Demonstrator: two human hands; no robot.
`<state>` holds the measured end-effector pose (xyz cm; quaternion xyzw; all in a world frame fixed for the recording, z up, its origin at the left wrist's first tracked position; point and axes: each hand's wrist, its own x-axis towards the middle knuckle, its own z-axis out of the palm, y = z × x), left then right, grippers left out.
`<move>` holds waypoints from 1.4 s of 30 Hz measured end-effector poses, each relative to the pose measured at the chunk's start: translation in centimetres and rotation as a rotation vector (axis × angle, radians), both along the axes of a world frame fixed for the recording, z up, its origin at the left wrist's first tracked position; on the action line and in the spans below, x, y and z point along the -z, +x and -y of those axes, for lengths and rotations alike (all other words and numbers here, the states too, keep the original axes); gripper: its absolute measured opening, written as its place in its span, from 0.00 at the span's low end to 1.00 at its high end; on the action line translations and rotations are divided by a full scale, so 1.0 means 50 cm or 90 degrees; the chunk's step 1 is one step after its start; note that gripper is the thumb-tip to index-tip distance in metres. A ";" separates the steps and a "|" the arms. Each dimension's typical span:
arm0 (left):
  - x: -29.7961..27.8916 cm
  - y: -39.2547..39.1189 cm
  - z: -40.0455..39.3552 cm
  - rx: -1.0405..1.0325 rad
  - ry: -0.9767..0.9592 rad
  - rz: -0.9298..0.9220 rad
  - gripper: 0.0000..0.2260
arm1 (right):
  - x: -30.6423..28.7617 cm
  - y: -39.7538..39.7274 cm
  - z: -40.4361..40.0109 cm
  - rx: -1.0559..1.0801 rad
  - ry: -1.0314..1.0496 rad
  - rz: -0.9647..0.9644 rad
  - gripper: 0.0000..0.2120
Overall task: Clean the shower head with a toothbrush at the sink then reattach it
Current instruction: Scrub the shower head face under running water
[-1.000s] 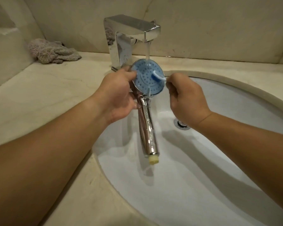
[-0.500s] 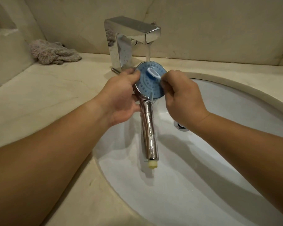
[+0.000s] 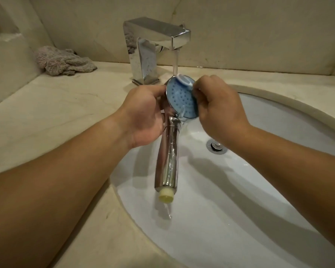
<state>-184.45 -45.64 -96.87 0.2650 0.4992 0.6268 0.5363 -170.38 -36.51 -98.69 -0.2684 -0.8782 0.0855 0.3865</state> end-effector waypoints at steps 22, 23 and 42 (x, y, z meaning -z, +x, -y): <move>-0.004 -0.008 0.008 0.011 -0.061 -0.006 0.19 | 0.007 0.001 -0.002 -0.116 0.119 0.096 0.09; -0.004 -0.008 0.007 0.010 -0.062 -0.004 0.19 | 0.000 -0.003 -0.006 -0.092 0.106 0.072 0.11; -0.005 -0.010 0.009 0.026 -0.085 -0.051 0.18 | -0.006 0.002 -0.019 -0.048 0.124 0.094 0.06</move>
